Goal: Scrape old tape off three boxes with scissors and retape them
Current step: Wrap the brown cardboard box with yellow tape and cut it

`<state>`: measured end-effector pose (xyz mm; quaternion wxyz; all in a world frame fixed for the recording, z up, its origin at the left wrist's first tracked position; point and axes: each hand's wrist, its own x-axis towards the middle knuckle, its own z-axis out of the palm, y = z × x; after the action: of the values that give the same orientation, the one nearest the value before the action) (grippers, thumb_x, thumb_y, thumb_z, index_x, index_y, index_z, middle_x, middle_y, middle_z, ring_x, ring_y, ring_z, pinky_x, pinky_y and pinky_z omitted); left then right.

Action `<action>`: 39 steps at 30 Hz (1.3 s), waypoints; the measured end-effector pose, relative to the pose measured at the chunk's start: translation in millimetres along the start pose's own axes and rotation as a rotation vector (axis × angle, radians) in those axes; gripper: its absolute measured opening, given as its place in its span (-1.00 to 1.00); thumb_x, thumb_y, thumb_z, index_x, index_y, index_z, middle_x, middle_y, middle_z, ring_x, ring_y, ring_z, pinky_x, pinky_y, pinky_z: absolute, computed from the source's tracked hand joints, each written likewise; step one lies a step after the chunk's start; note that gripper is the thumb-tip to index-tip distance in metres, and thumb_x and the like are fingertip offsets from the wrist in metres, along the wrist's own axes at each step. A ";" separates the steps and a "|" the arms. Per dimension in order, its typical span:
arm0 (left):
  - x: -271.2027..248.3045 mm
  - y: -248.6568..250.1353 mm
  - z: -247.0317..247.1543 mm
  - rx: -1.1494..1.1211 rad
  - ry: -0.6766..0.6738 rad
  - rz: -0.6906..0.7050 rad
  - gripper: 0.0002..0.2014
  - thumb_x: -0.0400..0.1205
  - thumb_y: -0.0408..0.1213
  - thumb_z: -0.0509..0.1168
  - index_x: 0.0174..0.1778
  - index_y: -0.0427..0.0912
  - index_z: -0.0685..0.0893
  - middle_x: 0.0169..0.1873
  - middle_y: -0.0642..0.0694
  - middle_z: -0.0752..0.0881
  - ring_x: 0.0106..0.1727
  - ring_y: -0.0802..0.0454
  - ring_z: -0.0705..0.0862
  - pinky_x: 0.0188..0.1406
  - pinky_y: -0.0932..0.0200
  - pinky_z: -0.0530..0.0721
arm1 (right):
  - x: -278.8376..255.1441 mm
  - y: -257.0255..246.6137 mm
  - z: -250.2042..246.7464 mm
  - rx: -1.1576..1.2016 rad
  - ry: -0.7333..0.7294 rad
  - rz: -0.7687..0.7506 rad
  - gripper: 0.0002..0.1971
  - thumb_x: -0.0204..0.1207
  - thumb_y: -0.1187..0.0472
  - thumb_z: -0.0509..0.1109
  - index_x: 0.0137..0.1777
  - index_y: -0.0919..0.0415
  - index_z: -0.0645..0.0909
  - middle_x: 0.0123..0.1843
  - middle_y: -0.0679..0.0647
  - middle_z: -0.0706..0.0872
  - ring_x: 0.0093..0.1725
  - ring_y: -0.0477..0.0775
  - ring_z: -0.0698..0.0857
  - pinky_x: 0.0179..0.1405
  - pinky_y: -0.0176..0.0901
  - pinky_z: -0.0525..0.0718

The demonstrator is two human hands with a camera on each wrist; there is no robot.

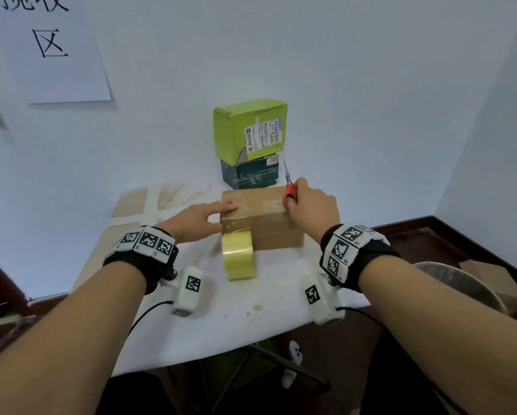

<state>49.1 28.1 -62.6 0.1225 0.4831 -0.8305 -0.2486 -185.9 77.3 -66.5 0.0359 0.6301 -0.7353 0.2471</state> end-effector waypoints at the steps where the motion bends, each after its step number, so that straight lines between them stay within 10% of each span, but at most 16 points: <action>1: 2.4 -1.4 0.9 -0.007 -0.005 0.002 -0.44 0.66 -0.26 0.30 0.57 0.19 0.37 0.61 0.19 0.26 0.61 0.10 0.25 0.53 0.20 0.21 | 0.9 -2.4 -0.6 -0.020 0.019 -0.019 -0.73 0.66 0.09 0.12 0.23 0.23 0.40 0.02 0.20 0.69 0.06 0.30 0.62 0.00 0.02 0.39; 8: 3.8 -6.3 6.3 -0.215 0.133 -0.021 -0.35 0.64 -0.57 0.13 0.60 0.09 0.33 0.54 0.20 0.31 0.44 0.12 0.47 0.30 0.19 0.48 | 10.8 -31.9 8.9 0.424 -0.217 -0.187 -0.72 0.68 0.13 0.17 0.35 0.13 0.43 -0.11 0.01 0.73 -0.02 0.12 0.66 0.05 -0.03 0.57; 13: -11.0 2.2 7.9 -0.649 0.178 -0.334 -0.83 0.73 -0.24 0.23 0.05 -0.28 0.62 0.08 -0.19 0.64 -0.17 0.01 0.72 -0.25 0.31 0.75 | 8.9 -41.2 20.4 0.411 -0.298 -0.222 -0.72 0.70 0.13 0.17 0.34 0.17 0.48 -0.19 -0.07 0.64 -0.14 -0.03 0.59 -0.27 -0.31 0.43; 19: -16.3 17.0 28.2 -0.823 -0.055 -0.375 -0.79 0.67 -0.14 0.32 0.01 -0.24 0.67 -0.06 -0.10 0.77 -0.08 0.06 0.72 0.02 0.23 0.71 | 6.3 -41.1 24.8 0.420 -0.290 -0.218 -0.67 0.69 0.09 0.19 0.39 0.16 0.48 0.21 0.12 0.70 0.17 0.13 0.64 0.06 -0.12 0.52; 28: -25.5 17.4 32.9 -0.986 -0.023 -0.458 -0.86 0.66 -0.23 0.33 0.06 -0.20 0.66 -0.28 -0.07 0.77 -0.40 0.15 0.75 -0.47 0.29 0.71 | 7.5 -40.5 32.5 0.423 -0.279 -0.231 -0.72 0.63 0.12 0.28 0.30 0.14 0.54 0.17 0.11 0.71 0.16 0.13 0.65 0.14 0.01 0.57; 39: -23.7 23.5 39.4 -0.955 0.012 -0.547 -0.67 0.64 -0.21 0.37 0.20 -0.38 0.62 -0.13 -0.27 0.74 -0.22 -0.11 0.71 -0.11 0.00 0.72 | 8.7 -37.6 36.1 0.440 -0.287 -0.241 -0.80 0.62 0.14 0.28 0.19 0.15 0.55 -0.04 0.04 0.68 0.00 0.12 0.65 0.06 0.05 0.59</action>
<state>26.1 69.8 -82.5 0.2638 0.5736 -0.4688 -0.6177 -142.8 51.5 -82.9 -0.1770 0.7340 -0.5816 0.3028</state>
